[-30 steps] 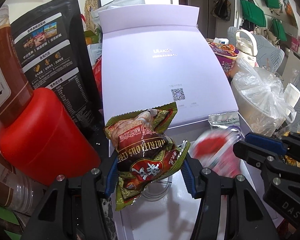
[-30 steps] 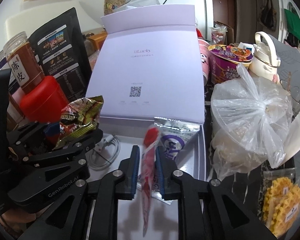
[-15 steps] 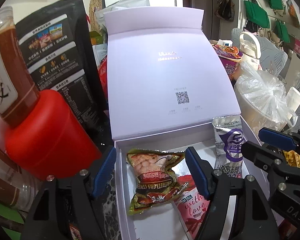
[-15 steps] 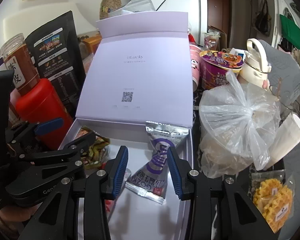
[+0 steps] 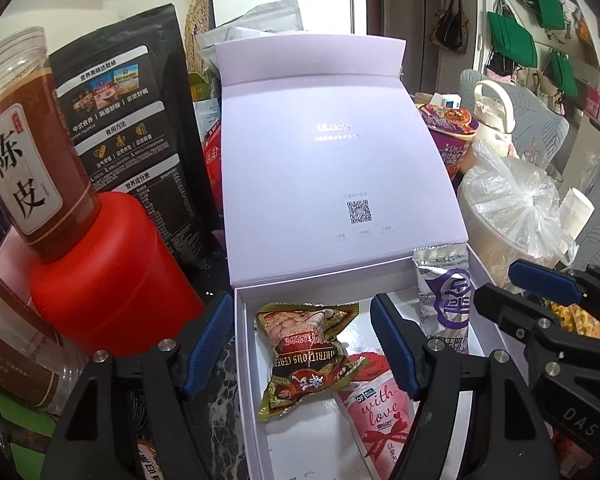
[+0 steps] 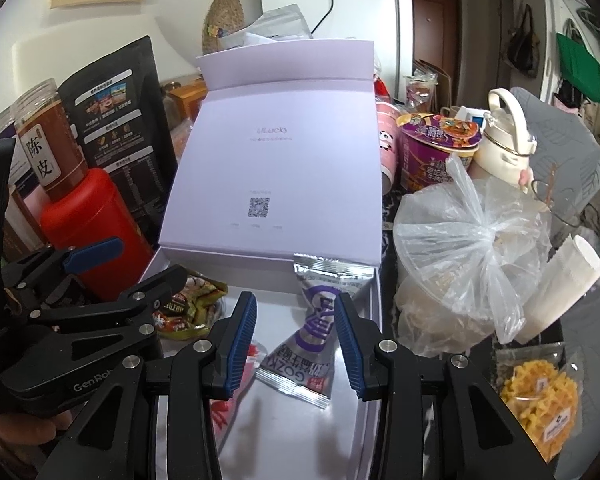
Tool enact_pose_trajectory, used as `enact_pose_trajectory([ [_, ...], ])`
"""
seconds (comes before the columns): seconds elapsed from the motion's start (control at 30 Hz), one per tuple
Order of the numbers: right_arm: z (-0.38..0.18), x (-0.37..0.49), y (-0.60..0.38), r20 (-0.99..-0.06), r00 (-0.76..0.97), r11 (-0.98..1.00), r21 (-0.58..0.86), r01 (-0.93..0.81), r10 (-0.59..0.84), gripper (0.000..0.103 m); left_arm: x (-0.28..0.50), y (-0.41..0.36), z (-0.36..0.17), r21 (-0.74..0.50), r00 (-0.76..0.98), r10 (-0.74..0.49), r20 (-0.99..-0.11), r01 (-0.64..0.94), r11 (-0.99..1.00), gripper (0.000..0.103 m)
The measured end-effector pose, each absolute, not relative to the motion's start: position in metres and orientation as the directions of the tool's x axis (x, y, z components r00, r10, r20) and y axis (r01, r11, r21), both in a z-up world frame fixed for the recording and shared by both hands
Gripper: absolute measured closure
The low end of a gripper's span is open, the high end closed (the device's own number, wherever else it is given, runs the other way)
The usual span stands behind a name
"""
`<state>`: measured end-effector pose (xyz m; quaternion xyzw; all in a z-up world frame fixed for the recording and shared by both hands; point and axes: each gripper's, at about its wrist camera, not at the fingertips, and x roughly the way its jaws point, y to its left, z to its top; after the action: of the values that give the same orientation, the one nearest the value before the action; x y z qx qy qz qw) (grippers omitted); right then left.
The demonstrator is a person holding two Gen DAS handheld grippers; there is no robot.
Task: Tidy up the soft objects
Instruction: 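Open both grippers and withdraw them from the white box, then move both grippers back over the table toward the lavender sachet and hand cream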
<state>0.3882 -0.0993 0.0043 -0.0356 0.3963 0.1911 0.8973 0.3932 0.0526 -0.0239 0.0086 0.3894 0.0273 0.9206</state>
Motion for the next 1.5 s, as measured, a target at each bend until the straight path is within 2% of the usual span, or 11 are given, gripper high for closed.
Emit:
enact_pose_trajectory([
  [0.9, 0.086, 0.302, -0.122, -0.629, 0.707, 0.927, 0.061, -0.371, 0.324, 0.063, 0.308, 0.041, 0.068, 0.038, 0.802, 0.066, -0.594, -0.054, 0.998, 0.032],
  [0.97, 0.090, 0.292, -0.125, -0.621, 0.712, 0.927, 0.060, -0.371, 0.326, 0.053, 0.298, 0.039, 0.074, 0.040, 0.810, 0.067, -0.583, -0.054, 0.998, 0.032],
  [1.13, 0.101, 0.269, -0.131, -0.596, 0.732, 0.928, 0.063, -0.367, 0.330, 0.049, 0.276, 0.037, 0.083, 0.044, 0.820, 0.066, -0.568, -0.049, 0.998, 0.032],
  [1.2, 0.105, 0.260, -0.132, -0.589, 0.738, 0.928, 0.056, -0.369, 0.329, 0.043, 0.267, 0.037, 0.087, 0.039, 0.823, 0.062, -0.565, -0.048, 0.998, 0.032],
  [1.27, 0.107, 0.250, -0.133, -0.581, 0.745, 0.930, 0.054, -0.365, 0.326, 0.029, 0.260, 0.037, 0.090, 0.033, 0.826, 0.059, -0.561, -0.049, 0.998, 0.032],
  [1.37, 0.109, 0.237, -0.137, -0.574, 0.752, 0.931, 0.053, -0.360, 0.323, 0.026, 0.247, 0.037, 0.093, 0.037, 0.832, 0.065, -0.551, -0.054, 0.998, 0.031],
  [1.43, 0.110, 0.229, -0.140, -0.572, 0.757, 0.934, 0.050, -0.353, 0.316, 0.023, 0.240, 0.038, 0.094, 0.028, 0.836, 0.059, -0.546, -0.052, 0.998, 0.018],
  [1.47, 0.110, 0.224, -0.142, -0.570, 0.759, 0.935, 0.049, -0.350, 0.314, 0.023, 0.235, 0.039, 0.095, 0.019, 0.839, 0.053, -0.542, -0.051, 0.999, 0.007],
  [1.5, 0.110, 0.220, -0.143, -0.568, 0.761, 0.936, 0.050, -0.349, 0.313, 0.023, 0.231, 0.039, 0.095, 0.015, 0.842, 0.050, -0.537, -0.050, 0.999, 0.002],
])
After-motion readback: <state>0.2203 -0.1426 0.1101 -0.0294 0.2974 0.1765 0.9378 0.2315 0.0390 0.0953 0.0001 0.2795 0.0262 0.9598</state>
